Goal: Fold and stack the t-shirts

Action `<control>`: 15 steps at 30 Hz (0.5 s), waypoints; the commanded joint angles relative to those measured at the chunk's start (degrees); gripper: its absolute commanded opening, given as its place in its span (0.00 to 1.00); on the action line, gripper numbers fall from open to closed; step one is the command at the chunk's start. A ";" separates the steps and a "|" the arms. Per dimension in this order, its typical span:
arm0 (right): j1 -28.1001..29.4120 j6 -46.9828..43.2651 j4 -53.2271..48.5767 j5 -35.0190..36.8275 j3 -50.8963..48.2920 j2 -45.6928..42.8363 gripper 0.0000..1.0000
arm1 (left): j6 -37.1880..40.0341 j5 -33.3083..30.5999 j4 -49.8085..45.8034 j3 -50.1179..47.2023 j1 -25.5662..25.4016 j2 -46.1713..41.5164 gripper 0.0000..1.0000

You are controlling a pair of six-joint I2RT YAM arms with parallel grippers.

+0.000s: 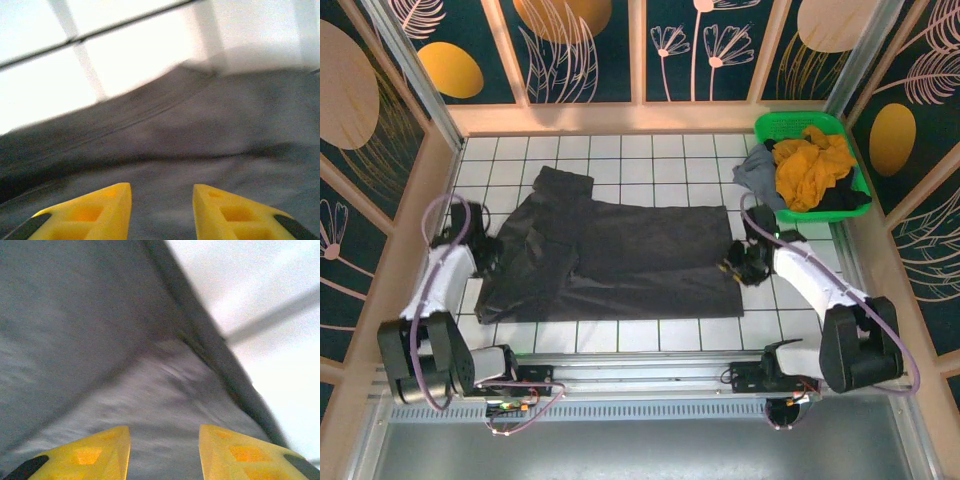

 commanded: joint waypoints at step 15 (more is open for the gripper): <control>-0.22 -8.76 8.21 -3.60 26.72 23.34 0.43 | 22.64 3.04 11.01 52.01 -7.69 50.07 0.35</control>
